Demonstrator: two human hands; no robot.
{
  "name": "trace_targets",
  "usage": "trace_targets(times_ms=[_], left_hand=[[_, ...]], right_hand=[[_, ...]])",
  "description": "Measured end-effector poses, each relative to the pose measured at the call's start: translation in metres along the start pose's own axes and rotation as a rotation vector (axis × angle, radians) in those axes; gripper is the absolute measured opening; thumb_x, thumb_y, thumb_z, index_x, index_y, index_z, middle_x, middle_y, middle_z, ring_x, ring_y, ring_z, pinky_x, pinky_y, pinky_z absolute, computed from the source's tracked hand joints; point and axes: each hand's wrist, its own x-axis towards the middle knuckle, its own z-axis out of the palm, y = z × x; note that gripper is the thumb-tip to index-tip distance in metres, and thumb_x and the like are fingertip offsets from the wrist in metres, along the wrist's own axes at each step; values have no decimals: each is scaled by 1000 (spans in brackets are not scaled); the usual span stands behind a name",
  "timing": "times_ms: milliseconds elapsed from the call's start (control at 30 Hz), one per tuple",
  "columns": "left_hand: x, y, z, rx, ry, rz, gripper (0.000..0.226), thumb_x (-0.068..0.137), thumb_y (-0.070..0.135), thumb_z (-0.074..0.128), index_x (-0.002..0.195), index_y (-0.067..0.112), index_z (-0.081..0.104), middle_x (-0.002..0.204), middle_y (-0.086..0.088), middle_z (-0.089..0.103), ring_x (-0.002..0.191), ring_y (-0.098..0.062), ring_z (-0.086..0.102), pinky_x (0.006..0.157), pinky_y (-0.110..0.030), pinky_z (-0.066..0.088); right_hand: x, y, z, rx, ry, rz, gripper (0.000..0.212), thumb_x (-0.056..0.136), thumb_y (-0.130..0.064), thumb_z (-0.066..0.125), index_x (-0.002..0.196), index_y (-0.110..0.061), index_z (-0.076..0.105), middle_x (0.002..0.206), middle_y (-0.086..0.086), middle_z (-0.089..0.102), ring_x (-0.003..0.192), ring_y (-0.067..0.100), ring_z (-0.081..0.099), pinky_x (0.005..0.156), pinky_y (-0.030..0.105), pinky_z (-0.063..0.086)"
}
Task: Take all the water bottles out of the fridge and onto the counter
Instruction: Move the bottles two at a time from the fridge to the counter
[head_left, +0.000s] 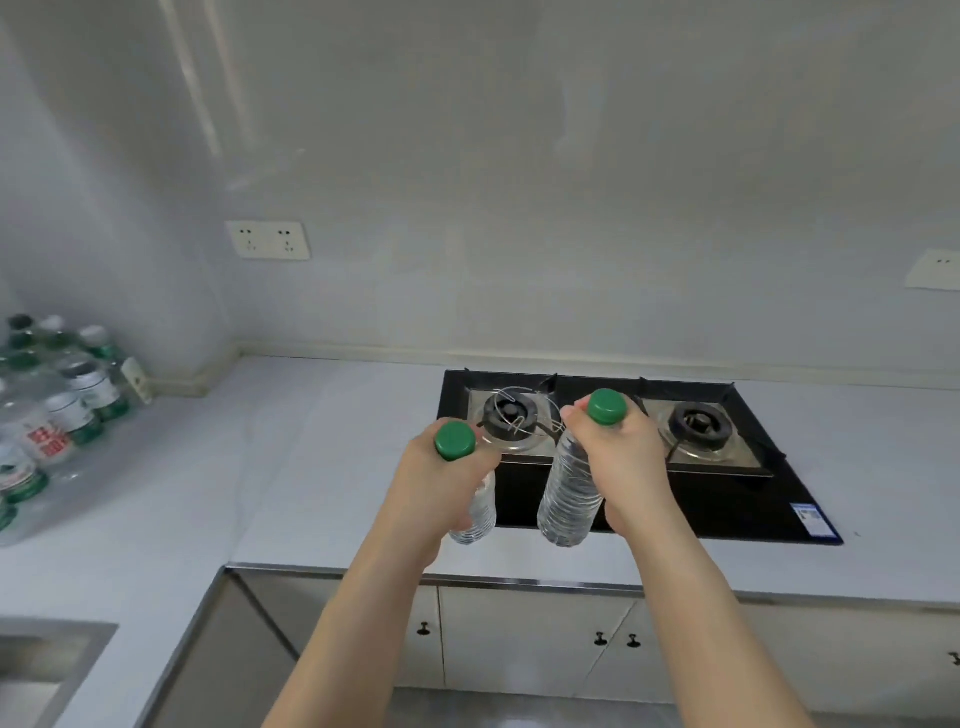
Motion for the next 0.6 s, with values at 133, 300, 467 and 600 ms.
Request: trace_targets(times_ms=[133,300,467,600], left_hand=[[16,-6,-44,-29,70,-31,15,83,13,67,97,18,66,80,-1,57,72,-16,51,77,-51,57],[45,-14,-73,-60,110,-84,16,82,14,68,96,21,66,89,-3,58,82,-19,52,74,-54,58],[87,-9,-99,-37,156,-116,16,82,17,68,97,24,66,96,-1,59,89,-18,54,73,-52,60],[132,7,-117,22,210,-82,17,83,20,67,99,25,65,86,1,56,80,-15,53,76,-50,60]], right_hand=[[2,-4,51,-27,-86,6,27,84,-28,71,108,-18,63,99,-2,65,93,13,60,85,32,47],[24,1,101,-64,-152,1,26,83,-28,72,106,-19,64,98,-5,67,93,12,61,85,33,48],[58,-1,154,-28,-213,-47,13,83,-20,72,92,-15,64,82,-6,65,74,9,59,67,18,46],[98,-8,197,19,-260,-80,9,82,-18,72,85,-17,63,78,-5,64,73,12,59,68,25,44]])
